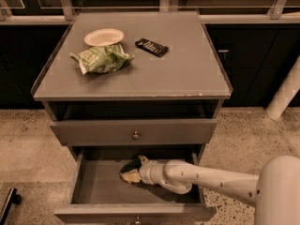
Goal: Pick sponge from middle drawer and place on counter
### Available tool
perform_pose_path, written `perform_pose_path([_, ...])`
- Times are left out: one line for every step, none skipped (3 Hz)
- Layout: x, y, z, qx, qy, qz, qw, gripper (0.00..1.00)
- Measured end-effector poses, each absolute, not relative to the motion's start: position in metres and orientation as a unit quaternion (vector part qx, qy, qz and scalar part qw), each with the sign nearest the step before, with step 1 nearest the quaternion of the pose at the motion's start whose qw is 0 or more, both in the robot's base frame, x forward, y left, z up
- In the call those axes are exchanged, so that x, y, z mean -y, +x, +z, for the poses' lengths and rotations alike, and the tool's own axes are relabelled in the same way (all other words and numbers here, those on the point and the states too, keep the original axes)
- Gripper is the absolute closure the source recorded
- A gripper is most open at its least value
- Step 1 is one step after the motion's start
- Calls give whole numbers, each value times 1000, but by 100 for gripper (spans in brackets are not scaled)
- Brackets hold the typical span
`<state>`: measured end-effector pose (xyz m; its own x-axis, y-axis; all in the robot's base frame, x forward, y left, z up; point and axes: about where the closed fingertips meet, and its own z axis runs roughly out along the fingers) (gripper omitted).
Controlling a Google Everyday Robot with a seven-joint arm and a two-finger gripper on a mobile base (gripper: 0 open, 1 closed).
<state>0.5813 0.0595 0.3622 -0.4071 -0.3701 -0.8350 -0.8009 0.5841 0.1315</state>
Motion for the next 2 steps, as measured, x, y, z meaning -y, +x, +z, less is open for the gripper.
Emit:
perform_pose_path([-60, 581, 362, -795, -368, 269, 401, 100])
perform_pose_path([-64, 575, 371, -784, -384, 294, 390, 100])
